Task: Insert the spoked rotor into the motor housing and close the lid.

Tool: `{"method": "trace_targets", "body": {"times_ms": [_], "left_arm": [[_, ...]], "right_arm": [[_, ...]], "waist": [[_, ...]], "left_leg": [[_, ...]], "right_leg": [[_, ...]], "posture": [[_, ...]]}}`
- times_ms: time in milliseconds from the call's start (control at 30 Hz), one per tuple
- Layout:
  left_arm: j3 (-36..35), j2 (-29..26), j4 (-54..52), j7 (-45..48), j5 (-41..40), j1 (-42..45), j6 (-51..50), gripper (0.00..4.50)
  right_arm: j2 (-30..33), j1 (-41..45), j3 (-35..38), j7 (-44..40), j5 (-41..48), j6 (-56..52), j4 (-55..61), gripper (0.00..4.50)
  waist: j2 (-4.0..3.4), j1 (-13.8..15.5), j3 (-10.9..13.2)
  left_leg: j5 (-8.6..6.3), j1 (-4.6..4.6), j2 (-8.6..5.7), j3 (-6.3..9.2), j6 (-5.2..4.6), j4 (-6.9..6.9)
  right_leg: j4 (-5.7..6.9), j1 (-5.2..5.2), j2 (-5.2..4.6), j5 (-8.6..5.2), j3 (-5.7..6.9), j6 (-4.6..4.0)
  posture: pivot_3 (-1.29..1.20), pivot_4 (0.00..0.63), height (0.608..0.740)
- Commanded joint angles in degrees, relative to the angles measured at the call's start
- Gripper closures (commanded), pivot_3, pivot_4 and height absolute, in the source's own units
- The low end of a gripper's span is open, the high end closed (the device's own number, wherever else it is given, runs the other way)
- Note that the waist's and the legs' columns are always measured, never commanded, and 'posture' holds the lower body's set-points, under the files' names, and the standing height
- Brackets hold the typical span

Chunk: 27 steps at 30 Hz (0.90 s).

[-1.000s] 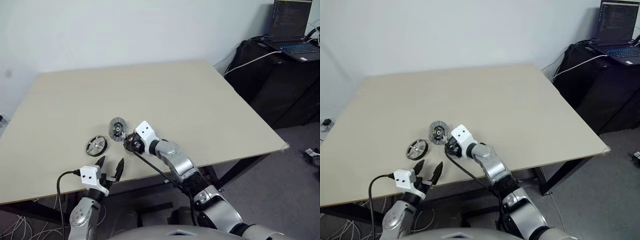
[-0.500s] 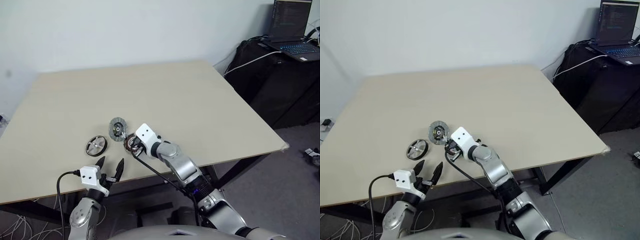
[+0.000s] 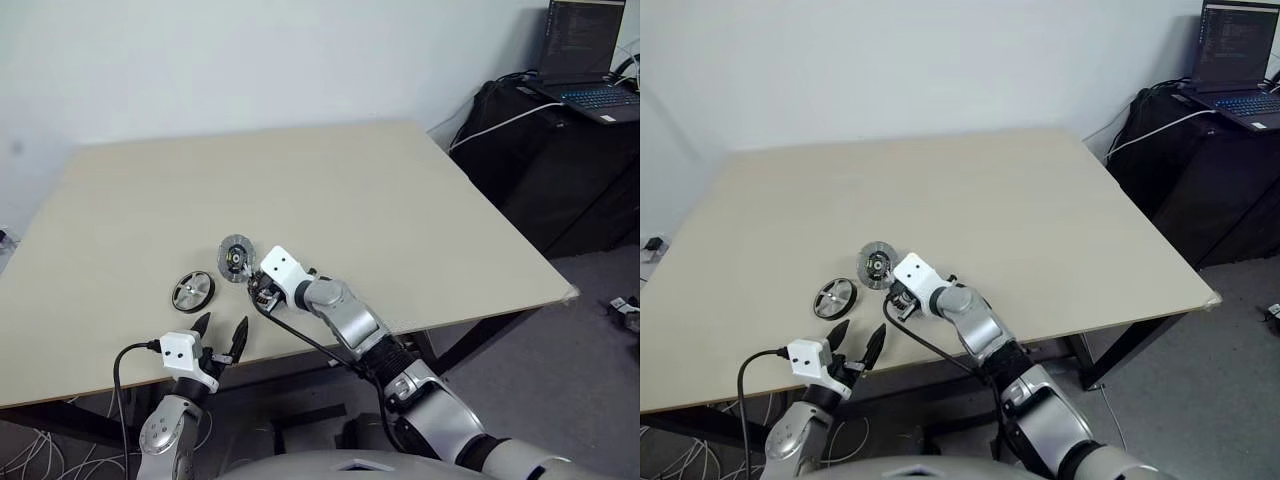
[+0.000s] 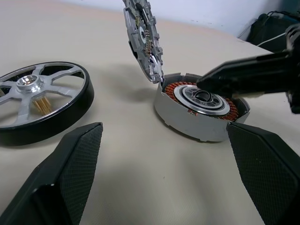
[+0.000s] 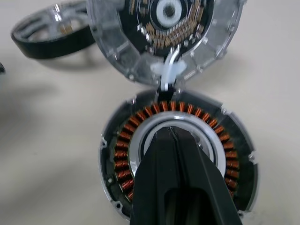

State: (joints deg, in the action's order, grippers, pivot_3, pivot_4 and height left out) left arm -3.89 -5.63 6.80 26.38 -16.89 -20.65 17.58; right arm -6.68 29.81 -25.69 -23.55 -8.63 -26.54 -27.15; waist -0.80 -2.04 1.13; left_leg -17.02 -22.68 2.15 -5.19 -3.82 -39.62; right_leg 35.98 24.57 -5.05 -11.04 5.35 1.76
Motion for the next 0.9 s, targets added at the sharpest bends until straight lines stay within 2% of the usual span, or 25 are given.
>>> {"method": "trace_targets", "body": {"times_ms": [33,900], "left_arm": [[-0.05,0.25,-0.33,0.34,-0.36,0.78,0.44,0.0],[0.16,0.27,-0.63,0.36,-0.36,0.53,0.18,0.0]], "right_arm": [[-0.51,2.03,0.75,0.19,0.0,1.74,-0.79,4.49],[3.52,-2.11,1.38,-0.76,0.4,-0.15,4.04,4.49]], "waist": [[0.0,-0.02,0.0],[0.0,0.3,0.0]], "left_leg": [[0.0,0.0,0.0,0.0,0.0,0.0],[0.0,0.01,-0.02,0.0,0.0,0.0]], "right_leg": [[0.0,0.0,0.0,0.0,0.0,0.0],[0.0,-0.02,-0.03,0.0,0.0,0.0]], "posture": [[0.0,0.0,0.74],[0.0,0.0,0.74]]}}
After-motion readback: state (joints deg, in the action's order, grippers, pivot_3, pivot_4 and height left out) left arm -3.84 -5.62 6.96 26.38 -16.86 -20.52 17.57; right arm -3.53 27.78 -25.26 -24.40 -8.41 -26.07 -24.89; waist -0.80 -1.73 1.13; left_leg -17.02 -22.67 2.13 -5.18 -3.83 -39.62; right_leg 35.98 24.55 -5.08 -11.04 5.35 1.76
